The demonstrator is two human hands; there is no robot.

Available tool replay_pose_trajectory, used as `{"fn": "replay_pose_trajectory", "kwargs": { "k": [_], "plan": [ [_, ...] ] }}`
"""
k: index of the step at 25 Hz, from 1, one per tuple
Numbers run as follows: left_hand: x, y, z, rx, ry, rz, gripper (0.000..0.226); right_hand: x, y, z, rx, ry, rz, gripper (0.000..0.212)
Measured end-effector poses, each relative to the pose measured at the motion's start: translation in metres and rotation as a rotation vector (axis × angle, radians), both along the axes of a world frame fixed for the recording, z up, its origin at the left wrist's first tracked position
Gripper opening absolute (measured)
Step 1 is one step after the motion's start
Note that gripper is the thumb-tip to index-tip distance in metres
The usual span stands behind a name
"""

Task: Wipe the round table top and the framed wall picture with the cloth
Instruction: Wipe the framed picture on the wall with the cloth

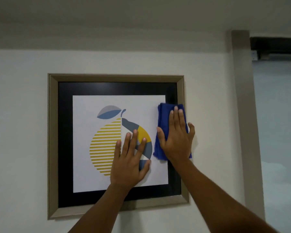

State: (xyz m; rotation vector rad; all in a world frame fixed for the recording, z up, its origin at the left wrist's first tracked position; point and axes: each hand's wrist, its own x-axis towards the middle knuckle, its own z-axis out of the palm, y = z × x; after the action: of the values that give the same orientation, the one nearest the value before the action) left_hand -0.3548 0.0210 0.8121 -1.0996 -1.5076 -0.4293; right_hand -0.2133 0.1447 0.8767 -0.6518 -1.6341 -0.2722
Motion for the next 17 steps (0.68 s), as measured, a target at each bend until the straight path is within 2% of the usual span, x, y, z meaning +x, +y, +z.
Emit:
{"fn": "replay_pose_trajectory", "kwargs": {
  "k": [3,5,10,17],
  "plan": [
    [-0.003,-0.002,-0.011,-0.012,0.014,-0.008,0.076,-0.004,-0.011,-0.102,-0.052,-0.012,0.024,0.074],
    [-0.003,-0.003,-0.013,-0.014,0.014,-0.003,0.076,-0.006,-0.019,-0.137,-0.115,-0.037,0.028,0.077],
    [-0.003,-0.001,-0.014,0.002,0.014,-0.025,0.073,-0.029,-0.04,-0.127,-0.256,0.078,0.099,0.077],
    [-0.007,-0.003,-0.013,-0.001,0.022,-0.016,0.074,0.005,-0.003,-0.13,-0.004,-0.184,-0.042,0.082]
  ]
}}
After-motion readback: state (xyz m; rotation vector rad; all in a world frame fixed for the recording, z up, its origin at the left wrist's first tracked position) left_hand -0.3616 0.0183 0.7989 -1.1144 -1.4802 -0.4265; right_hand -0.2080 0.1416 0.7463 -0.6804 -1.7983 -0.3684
